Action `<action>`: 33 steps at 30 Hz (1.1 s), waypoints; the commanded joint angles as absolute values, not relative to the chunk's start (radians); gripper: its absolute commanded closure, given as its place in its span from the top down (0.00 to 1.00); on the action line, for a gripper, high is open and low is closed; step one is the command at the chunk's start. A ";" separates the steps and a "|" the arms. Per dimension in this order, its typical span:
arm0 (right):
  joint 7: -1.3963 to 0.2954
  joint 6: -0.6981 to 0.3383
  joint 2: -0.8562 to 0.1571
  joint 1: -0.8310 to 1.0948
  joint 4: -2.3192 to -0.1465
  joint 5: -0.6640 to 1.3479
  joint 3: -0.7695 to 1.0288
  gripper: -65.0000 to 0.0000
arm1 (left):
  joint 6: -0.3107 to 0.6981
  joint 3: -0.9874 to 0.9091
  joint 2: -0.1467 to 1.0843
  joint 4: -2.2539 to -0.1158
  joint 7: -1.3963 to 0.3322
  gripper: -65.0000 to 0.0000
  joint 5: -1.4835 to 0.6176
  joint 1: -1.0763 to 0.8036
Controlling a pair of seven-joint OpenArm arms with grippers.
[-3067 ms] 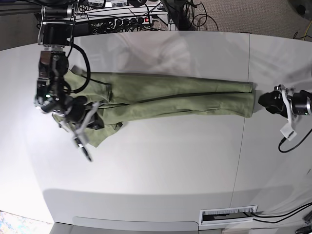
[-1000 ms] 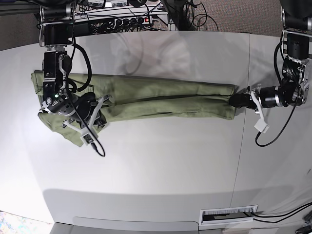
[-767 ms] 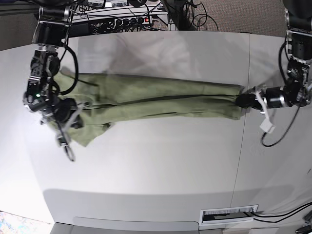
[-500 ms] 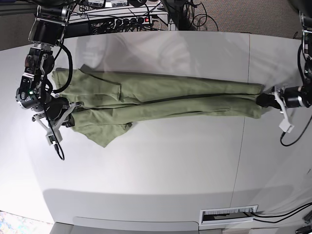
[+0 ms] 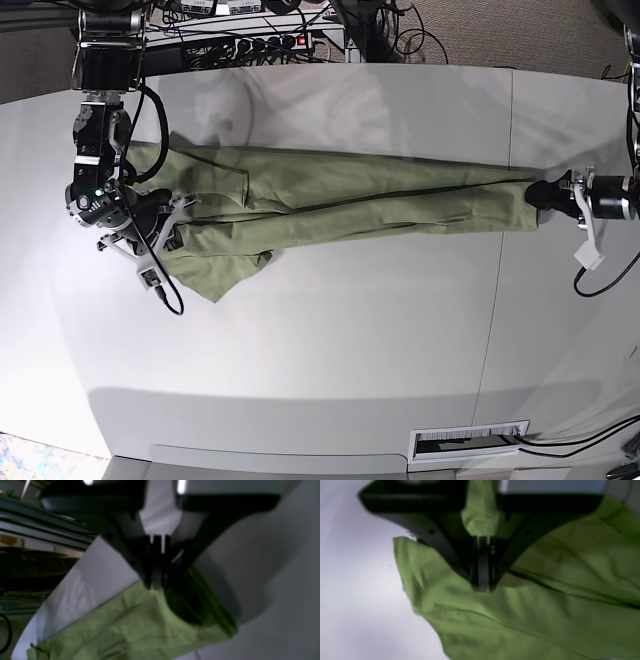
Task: Fold the T-shirt properly
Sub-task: 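Hold both strip ends and straighten the green strip along the table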
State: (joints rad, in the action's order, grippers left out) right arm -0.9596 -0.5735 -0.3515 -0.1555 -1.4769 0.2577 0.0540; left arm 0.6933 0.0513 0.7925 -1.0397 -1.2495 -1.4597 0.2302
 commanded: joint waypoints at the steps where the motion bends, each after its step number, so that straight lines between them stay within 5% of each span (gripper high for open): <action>1: -0.938 -0.572 -0.369 -0.178 -1.470 0.250 0.060 0.00 | 0.698 0.045 0.820 -1.066 -1.242 0.00 -1.484 0.252; 22: -0.930 -0.572 -0.368 -0.177 -1.327 0.246 0.060 0.00 | 0.698 0.041 0.744 -1.613 -1.286 0.00 -1.484 0.224; 33: -0.928 -0.572 -0.369 -0.177 -1.327 0.245 0.060 0.00 | 0.698 0.041 0.701 -1.620 -1.223 0.00 -1.464 0.167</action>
